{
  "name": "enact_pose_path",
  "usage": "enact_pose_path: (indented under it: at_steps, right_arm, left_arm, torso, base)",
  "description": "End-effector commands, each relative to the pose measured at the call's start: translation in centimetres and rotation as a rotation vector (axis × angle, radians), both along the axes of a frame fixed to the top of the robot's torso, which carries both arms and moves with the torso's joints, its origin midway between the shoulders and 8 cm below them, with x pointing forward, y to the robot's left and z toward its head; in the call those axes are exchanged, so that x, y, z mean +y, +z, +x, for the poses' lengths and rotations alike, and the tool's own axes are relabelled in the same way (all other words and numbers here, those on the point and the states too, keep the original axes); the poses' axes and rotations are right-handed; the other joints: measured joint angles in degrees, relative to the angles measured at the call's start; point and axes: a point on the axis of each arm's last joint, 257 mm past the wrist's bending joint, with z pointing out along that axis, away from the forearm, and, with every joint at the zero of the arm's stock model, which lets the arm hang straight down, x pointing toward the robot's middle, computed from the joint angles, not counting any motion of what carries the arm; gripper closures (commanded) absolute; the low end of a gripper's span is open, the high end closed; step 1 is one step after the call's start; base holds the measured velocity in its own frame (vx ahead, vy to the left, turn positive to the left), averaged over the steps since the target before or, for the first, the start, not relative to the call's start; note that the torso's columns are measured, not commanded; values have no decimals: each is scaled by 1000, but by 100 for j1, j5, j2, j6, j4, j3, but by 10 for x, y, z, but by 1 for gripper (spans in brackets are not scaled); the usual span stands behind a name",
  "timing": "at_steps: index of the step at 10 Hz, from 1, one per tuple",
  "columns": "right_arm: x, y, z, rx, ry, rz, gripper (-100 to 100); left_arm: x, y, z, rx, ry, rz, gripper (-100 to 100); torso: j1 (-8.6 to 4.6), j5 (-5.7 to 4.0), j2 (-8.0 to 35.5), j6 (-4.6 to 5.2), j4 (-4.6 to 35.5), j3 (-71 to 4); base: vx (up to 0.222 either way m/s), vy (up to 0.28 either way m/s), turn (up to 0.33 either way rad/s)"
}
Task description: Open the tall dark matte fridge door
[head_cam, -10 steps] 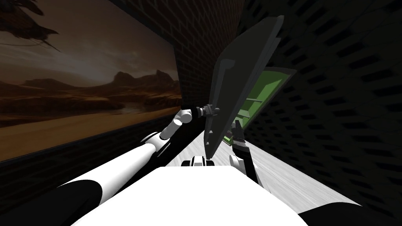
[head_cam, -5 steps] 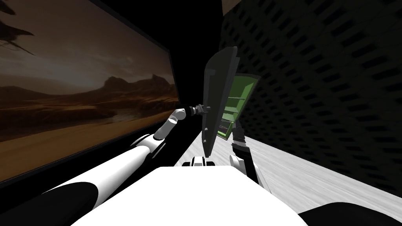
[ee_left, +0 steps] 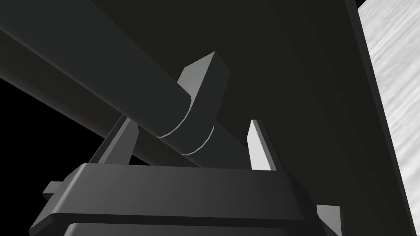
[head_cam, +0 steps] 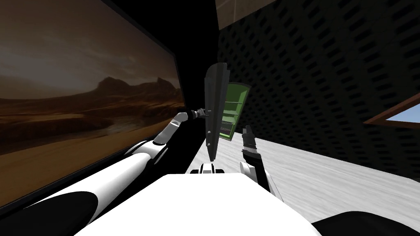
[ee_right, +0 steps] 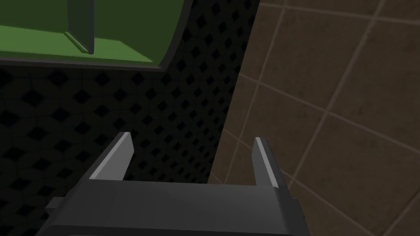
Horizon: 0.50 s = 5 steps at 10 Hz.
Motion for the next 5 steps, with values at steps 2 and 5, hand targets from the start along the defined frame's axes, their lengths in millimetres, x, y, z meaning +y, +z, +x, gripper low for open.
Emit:
enact_pose_path:
  at_steps: [2,5]
  right_arm:
    - [0,0,0,0,0,0,0]
    - [0,0,0,0,0,0,0]
  left_arm:
    - [74,-17,30,23,110,13,100]
    - [91,4,56,1,182,12,-100]
  torso:
    - [-77,-25,-35,13,-16,-17]
    - [-43,-7,3,3,-1,2]
  base:
    - [-42,114,-385]
    - [-108,79,-324]
